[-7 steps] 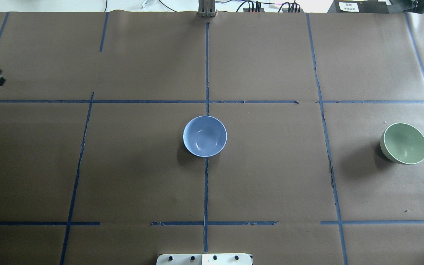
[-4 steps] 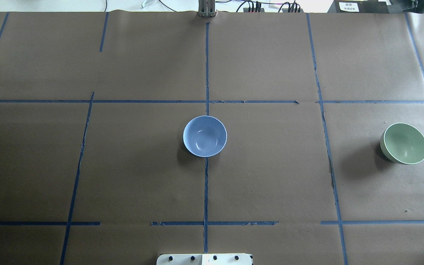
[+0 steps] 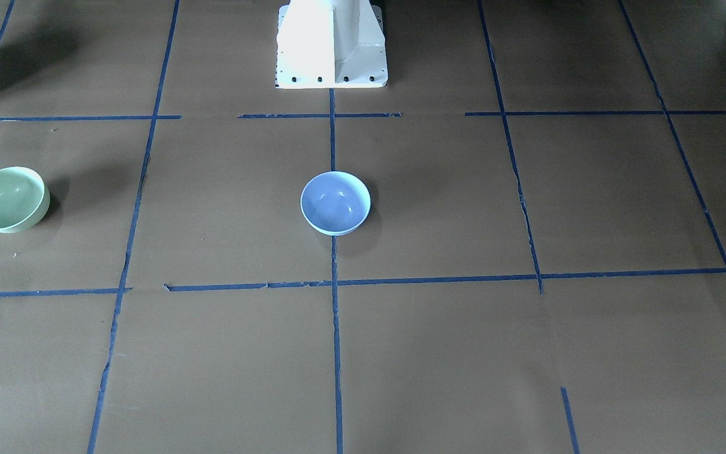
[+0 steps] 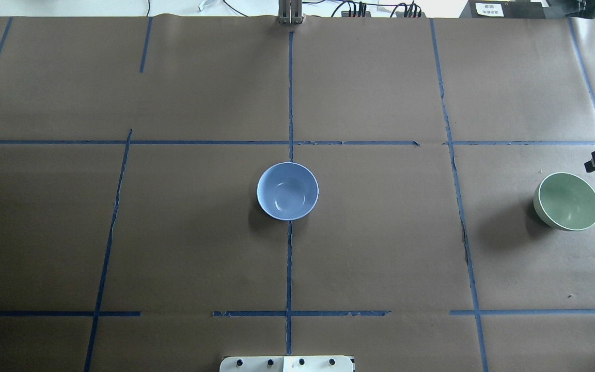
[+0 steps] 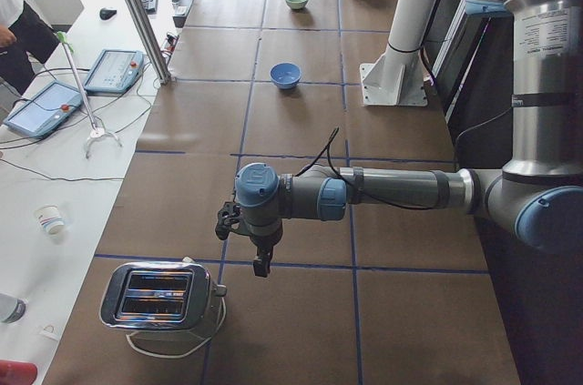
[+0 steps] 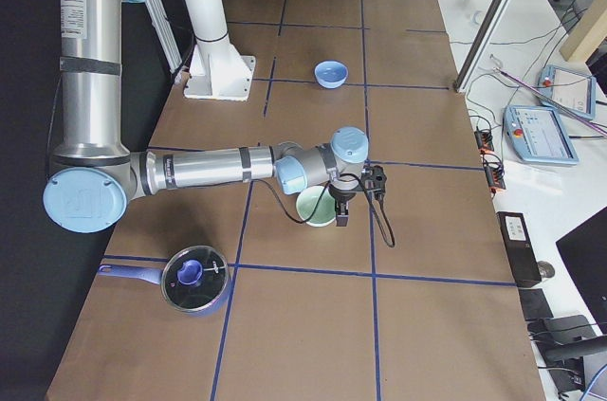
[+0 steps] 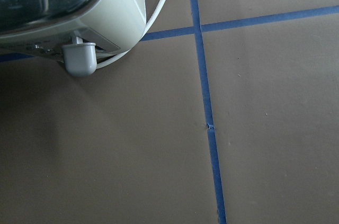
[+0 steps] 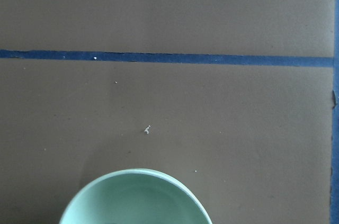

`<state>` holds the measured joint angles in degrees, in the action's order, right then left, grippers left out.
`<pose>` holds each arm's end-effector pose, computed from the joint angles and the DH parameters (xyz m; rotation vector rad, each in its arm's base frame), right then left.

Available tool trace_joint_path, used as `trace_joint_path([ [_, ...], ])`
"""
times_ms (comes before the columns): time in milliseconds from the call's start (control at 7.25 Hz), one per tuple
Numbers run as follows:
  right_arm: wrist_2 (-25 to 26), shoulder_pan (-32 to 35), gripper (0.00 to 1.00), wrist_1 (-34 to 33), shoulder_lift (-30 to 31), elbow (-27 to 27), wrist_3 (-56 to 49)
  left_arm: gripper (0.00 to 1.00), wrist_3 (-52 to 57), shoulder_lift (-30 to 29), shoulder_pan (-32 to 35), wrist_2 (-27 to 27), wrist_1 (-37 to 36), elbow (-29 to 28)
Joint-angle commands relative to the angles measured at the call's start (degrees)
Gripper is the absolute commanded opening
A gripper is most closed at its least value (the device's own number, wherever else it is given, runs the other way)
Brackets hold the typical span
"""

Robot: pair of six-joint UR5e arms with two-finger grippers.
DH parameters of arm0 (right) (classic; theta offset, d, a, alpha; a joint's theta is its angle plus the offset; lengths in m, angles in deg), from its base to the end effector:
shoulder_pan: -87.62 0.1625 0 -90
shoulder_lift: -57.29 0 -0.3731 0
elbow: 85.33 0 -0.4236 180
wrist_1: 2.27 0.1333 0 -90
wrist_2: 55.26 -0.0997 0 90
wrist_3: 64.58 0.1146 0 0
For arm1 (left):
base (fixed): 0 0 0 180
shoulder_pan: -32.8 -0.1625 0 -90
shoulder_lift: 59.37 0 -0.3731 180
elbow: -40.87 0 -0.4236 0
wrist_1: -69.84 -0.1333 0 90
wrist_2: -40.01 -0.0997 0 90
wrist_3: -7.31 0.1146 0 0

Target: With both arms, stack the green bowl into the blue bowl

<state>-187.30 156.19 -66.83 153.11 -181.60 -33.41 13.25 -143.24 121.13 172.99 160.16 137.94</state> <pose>-0.1346 -0.4978 0.5634 0.0671 -0.8364 -0.0058 -0.0410 -0.4866 0.6081 0.0489 0.7494 0.1348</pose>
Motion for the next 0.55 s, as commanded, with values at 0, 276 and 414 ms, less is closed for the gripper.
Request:
trace_joint_path([
  [0,3.5,-4.7,1.0,16.7,1.5,8.4,6.9,1.0,0.1,-0.2,0.0,0.1,0.0,0.1],
  [276,2.2,-4.8,0.69,19.2,2.0,10.0,7.7,1.0,0.2,-0.2,0.0,0.1,0.1,0.1],
  [414,0.7,-4.8,0.27,19.3,2.6,9.3,7.8,1.0,0.2,-0.1,0.0,0.1,0.1,0.1],
])
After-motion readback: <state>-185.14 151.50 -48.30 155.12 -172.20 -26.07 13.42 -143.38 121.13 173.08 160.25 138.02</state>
